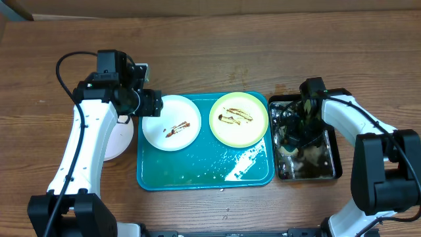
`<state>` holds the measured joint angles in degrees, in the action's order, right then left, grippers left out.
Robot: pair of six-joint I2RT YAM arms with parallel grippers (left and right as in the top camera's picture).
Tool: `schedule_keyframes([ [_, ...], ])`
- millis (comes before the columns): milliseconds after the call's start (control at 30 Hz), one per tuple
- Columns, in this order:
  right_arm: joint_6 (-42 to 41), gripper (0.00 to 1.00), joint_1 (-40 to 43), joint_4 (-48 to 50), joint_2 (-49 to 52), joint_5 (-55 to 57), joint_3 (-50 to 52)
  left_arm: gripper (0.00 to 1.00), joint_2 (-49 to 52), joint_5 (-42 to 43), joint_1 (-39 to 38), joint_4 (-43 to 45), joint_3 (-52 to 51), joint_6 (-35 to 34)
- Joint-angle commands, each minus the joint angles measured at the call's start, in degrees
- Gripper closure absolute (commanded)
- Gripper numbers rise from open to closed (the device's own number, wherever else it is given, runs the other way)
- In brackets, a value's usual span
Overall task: Clean dirty plates on tray and stack at the side
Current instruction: 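Grip the rim of the left white plate with the left gripper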
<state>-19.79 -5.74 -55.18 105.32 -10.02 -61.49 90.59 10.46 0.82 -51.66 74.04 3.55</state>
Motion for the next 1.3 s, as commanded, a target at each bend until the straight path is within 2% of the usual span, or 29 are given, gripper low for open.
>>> schedule_keyframes([
  [0, -1.2, 0.96, 0.2, -0.4, 1.8, 6.5, 1.9, 0.24, 2.0, -0.4, -0.2, 1.3, 0.7, 5.2],
  [333, -1.2, 0.96, 0.2, -0.5, 1.8, 6.5, 1.9, 0.32, 11.2, -0.4, -0.2, 7.2, 0.7, 12.8],
  [533, -1.2, 0.96, 0.2, -0.5, 1.8, 6.5, 1.9, 0.34, 16.7, -1.0, -0.2, 11.1, 0.7, 13.2],
  [900, -1.0, 0.96, 0.2, -0.7, 1.8, 6.5, 1.9, 0.38, 21.5, -1.3, -0.2, 8.5, 0.7, 13.2],
  [1200, -1.0, 0.96, 0.2, -0.9, 1.8, 6.5, 1.9, 0.57, 21.6, -1.3, -0.2, 1.9, 0.7, 12.1],
  [1267, -1.0, 0.96, 0.2, -0.9, 1.8, 6.5, 1.9, 0.64, 21.6, -1.3, -0.2, 0.7, 0.7, 11.4],
])
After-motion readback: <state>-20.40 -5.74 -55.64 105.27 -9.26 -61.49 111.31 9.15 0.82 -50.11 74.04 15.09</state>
